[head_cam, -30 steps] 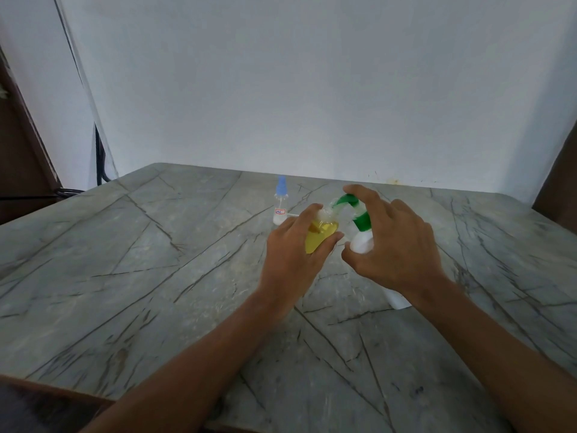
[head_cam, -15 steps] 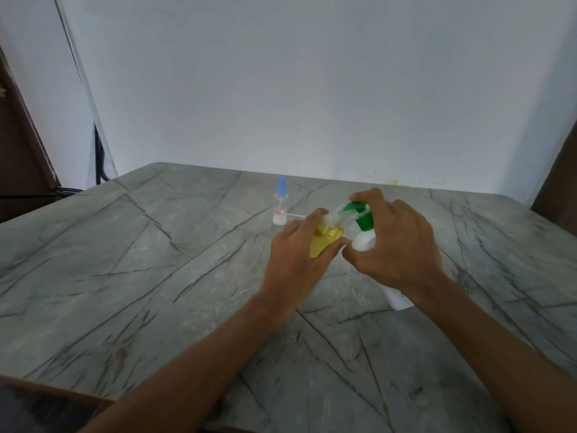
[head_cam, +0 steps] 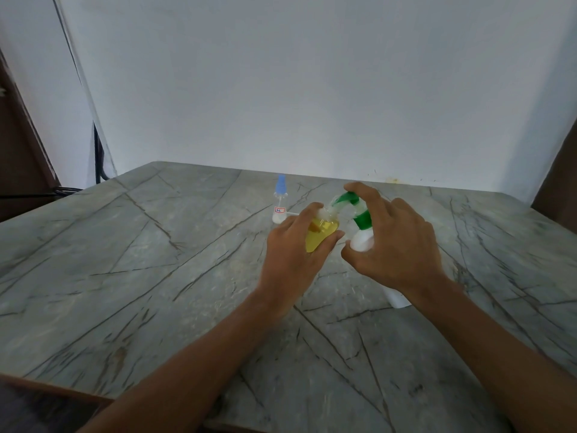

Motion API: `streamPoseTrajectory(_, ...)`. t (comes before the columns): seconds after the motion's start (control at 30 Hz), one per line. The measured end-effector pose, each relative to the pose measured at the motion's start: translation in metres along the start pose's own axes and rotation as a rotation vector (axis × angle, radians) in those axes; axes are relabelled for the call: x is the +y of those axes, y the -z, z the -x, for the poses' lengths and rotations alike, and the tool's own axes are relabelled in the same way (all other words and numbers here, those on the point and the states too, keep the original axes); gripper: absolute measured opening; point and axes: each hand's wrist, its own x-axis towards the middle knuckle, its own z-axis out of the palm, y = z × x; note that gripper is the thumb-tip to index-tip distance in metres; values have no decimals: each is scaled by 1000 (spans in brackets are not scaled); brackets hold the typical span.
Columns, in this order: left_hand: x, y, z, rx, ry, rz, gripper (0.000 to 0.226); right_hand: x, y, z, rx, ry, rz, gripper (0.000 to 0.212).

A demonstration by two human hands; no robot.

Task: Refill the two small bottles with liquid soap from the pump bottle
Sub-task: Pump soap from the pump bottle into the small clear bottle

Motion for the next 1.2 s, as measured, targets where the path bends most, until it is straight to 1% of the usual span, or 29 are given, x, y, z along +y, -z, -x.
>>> streamPoseTrajectory(0.27,0,-1,2,-25,-18,-17,52,1,-1,-1,33,15,-68,79)
streamPoseTrajectory(0.5,3,-1,4,-42,-51,-30,53,4,-3,-3,91,27,-101,65)
streamPoseTrajectory(0.63,4,-1,4,-43,-40,-29,54,4,-3,-1,133,25,-79,67)
streamPoseTrajectory(0.77,2,0,2,-5,-2,4,52,1,-3,1,87,13,-20,85)
streamPoseTrajectory(0.87,1,0,2,-11,11,8,52,1,-3,1,52,15,8,97)
streamPoseTrajectory(1.1,0,0,2,-17,10,-4,53,1,-3,-1,45,15,-23,85)
streamPoseTrajectory(1.2,0,-1,3,-37,-4,-30,55,1,-3,-3,70,21,-65,74)
